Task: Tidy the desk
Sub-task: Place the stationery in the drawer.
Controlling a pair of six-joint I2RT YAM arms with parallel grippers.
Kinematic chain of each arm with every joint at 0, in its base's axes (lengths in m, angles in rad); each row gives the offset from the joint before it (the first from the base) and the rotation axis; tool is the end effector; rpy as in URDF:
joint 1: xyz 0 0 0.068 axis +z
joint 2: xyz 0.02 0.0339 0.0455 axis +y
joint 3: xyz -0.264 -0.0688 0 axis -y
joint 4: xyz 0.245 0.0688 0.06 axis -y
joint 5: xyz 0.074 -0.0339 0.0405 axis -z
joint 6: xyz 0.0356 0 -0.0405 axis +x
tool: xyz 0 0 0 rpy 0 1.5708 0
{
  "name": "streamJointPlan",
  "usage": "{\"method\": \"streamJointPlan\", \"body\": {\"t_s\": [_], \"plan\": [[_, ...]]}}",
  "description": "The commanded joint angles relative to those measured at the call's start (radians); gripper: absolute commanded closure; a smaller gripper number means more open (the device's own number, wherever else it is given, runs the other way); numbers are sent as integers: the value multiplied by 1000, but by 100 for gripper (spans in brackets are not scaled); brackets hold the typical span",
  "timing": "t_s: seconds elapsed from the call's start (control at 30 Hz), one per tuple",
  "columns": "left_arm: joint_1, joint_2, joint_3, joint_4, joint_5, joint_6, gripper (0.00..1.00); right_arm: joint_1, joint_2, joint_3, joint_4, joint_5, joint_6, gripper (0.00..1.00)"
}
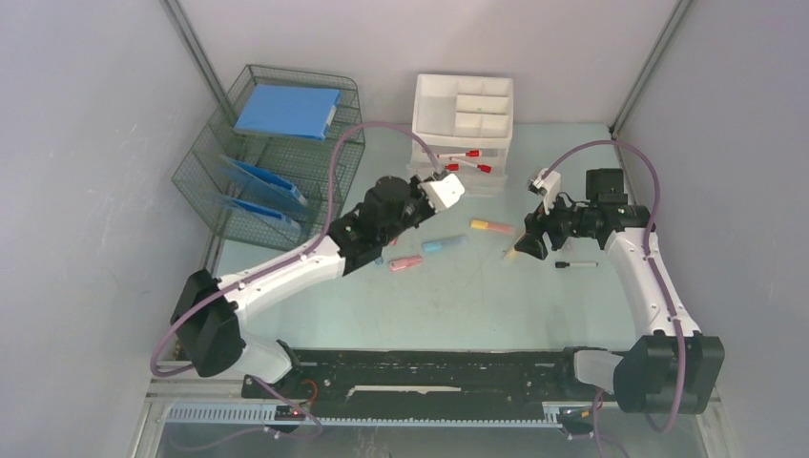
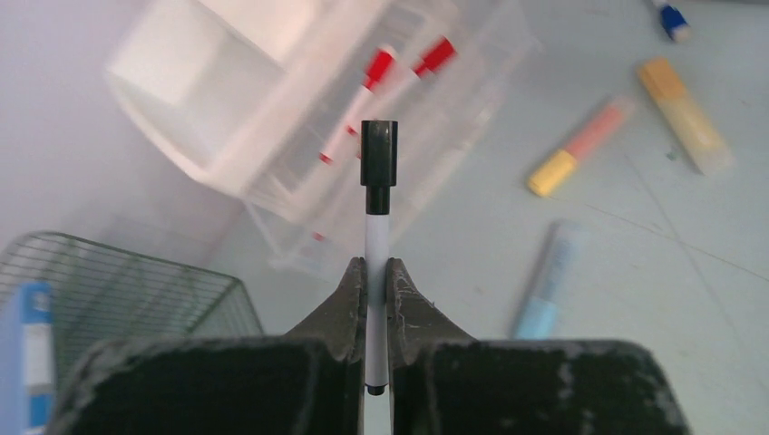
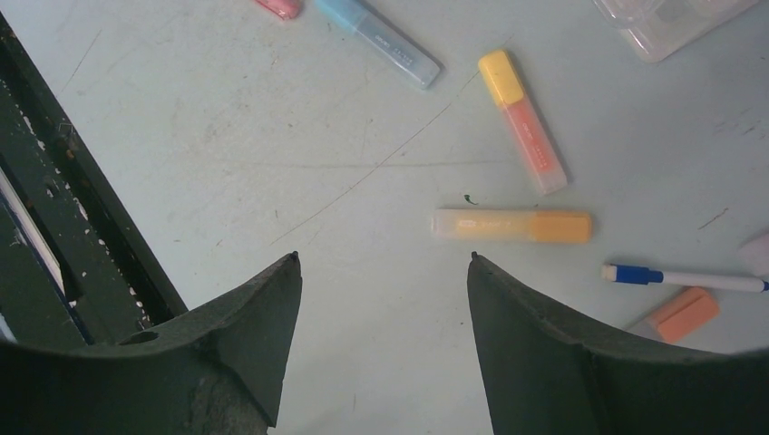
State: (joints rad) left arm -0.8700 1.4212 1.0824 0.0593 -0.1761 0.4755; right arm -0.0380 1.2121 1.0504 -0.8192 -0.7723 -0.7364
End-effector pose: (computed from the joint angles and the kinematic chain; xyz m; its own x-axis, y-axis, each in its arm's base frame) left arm 0.2217 -0.2532 0.3196 0.1366 0.5370 -0.8324 0.6539 0.5823 0.4830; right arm 0.2349 0.0159 0.2978 -0.3730 -0.4673 -0.8016 -0.8249 0.5625 0.0560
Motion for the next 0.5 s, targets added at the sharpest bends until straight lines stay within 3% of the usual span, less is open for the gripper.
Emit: {"method": "streamJointPlan", "body": {"t_s": [0.0,0.2,0.47], "plan": [[58,52,151,-18,93,159,100,-4,-33,15,-5,-22,-23,25],[98,231,393,-190,111,268,100,-3,-38,14,-6,-24,-26,25],[124,443,618,-249,46,364,99,-3,-44,14,-6,-27,-27,25]]}}
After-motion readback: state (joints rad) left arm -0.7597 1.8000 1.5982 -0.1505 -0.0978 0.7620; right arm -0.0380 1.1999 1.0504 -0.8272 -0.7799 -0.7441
